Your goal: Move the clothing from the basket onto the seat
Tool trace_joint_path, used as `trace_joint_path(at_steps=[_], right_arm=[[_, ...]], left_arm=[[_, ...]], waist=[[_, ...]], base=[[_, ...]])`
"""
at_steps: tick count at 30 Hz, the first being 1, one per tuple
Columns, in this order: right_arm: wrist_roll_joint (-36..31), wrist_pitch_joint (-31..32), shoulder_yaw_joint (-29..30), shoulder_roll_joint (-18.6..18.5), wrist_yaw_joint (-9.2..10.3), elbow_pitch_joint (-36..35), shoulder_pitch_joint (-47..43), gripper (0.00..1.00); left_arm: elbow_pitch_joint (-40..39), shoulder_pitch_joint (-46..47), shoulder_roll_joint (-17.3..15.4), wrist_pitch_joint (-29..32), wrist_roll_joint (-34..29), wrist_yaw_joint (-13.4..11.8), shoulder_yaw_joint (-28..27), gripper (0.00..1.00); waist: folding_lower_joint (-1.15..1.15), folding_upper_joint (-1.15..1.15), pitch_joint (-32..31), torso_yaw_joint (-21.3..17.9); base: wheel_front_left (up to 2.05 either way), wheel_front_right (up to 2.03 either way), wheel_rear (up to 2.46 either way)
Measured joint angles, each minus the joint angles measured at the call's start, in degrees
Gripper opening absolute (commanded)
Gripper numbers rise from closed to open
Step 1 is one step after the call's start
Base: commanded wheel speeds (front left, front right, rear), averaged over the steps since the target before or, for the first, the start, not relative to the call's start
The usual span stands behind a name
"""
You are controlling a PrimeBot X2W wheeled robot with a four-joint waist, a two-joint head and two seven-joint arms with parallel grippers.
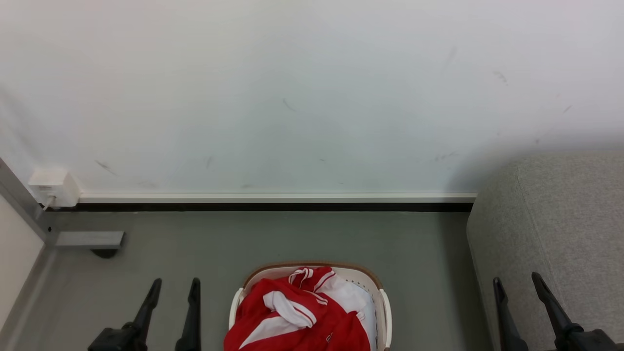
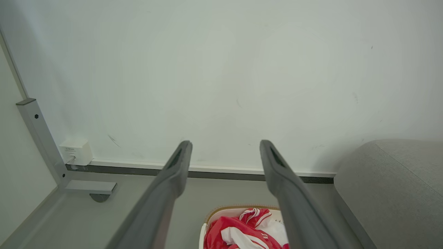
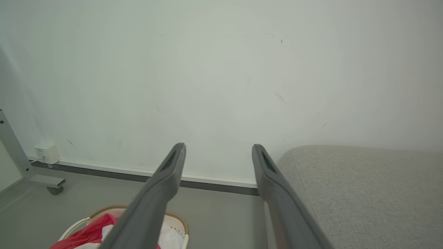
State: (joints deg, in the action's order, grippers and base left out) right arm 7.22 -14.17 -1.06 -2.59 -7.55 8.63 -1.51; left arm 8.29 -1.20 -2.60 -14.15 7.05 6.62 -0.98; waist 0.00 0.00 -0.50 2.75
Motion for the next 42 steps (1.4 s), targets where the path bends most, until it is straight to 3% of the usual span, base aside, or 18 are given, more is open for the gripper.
trace_joint_path(at_steps=[10, 31, 42], right_arm=[[0.3, -0.9, 0.8, -0.1, 0.0, 0.0, -0.4, 1.0], [2.1, -0.9, 0.2, -0.1, 0.0, 0.5, -0.3, 1.0], [1.5, -0.9, -1.5, -0.2, 0.0, -2.8, 3.9, 1.0]], left_arm=[[1.0, -0.1, -0.1, -1.0, -2.9, 0.4, -0.6, 1.0], [2.5, -0.2, -0.1, -1.0, -1.1, 0.6, -1.4, 1.0], [5.5, 7.5, -0.6, -1.0, -0.5, 0.8, 3.2, 1.0]], waist=[[0.0, 0.0, -0.2, 0.2], [0.0, 0.0, 0.9, -1.6], [0.0, 0.0, 6.8, -4.3]], base=[[0.0, 0.0, 0.0], [0.0, 0.0, 0.0], [0.0, 0.0, 0.0]])
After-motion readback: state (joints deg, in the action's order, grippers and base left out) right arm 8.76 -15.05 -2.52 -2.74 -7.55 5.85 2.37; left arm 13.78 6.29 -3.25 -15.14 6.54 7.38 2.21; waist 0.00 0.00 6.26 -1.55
